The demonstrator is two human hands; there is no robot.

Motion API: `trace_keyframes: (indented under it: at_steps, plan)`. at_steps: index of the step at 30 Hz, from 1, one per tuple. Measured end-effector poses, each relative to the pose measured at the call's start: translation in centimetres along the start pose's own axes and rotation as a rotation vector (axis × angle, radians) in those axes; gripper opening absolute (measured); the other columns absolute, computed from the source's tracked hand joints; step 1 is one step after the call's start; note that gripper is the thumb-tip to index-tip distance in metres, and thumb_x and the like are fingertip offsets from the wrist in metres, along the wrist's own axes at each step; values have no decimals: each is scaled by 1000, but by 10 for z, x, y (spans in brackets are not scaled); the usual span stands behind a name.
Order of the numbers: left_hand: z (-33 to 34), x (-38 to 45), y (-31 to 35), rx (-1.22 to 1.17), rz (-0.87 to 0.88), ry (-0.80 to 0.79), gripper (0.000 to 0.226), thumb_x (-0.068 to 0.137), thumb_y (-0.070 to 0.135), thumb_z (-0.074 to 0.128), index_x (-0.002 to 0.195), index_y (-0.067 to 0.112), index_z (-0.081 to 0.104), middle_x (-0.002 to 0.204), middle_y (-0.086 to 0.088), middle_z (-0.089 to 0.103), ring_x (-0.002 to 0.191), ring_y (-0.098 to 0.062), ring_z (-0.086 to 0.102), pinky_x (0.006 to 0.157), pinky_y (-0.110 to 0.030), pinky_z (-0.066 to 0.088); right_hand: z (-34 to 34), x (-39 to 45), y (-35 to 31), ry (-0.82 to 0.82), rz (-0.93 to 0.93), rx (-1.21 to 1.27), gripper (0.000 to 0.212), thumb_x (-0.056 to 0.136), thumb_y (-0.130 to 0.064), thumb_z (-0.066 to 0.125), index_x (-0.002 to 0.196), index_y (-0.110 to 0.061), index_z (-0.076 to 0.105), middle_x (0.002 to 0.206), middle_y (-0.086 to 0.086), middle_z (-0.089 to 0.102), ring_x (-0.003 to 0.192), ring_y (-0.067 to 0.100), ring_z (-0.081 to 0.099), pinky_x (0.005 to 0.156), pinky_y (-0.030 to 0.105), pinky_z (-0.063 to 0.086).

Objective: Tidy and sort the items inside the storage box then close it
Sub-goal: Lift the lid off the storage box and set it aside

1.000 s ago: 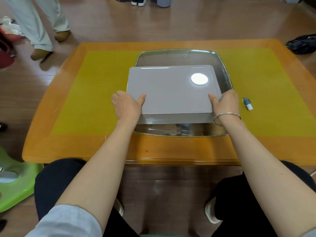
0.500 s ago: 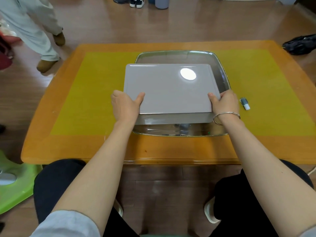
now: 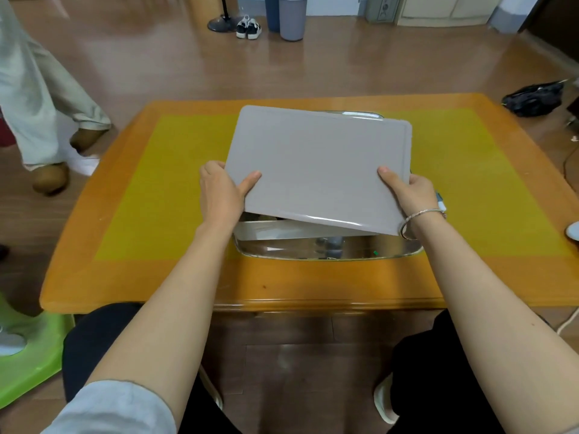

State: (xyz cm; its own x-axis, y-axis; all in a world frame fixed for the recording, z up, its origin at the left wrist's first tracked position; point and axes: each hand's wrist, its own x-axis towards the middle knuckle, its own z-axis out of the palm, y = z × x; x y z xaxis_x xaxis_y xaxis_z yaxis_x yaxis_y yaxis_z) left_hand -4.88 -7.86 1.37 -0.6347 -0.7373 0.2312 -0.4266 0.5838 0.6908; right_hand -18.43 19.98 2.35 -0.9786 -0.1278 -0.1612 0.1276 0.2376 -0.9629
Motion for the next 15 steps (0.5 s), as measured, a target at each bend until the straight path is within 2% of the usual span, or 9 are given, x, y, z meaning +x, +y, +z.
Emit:
trace_keyframes:
  at_steps: [4,6,11,15]
  plan:
    - [-1,12,12,29,61,-30,64,83,48,68,120,0,47,121,-16,50,114,-32,47,92,-41,41,-5,-11,-15,-103,50,414,13,84,-26,69,90,-15,67,84,2,74,71,17,71,57,26,55]
    - [-1,16,24,59,86,-41,64,85,46,67,125,1,45,125,-17,50,117,-33,45,95,-41,39,-8,-16,-27,-96,3,510,9,87,-20,65,92,-13,66,82,2,74,71,18,71,59,28,55]
    - [-3,27,71,203,270,-82,62,91,29,63,143,14,34,139,-17,39,125,-36,38,99,-44,36,-11,-30,-61,44,-269,464,2,88,-19,65,87,-17,66,84,-2,71,71,8,67,62,24,54]
    - [-10,29,119,248,410,-38,62,94,23,56,148,22,26,139,-13,42,121,-33,43,94,-48,38,-15,-37,-83,132,-484,315,8,85,-17,68,80,-23,67,79,-12,68,68,-3,62,63,17,50]
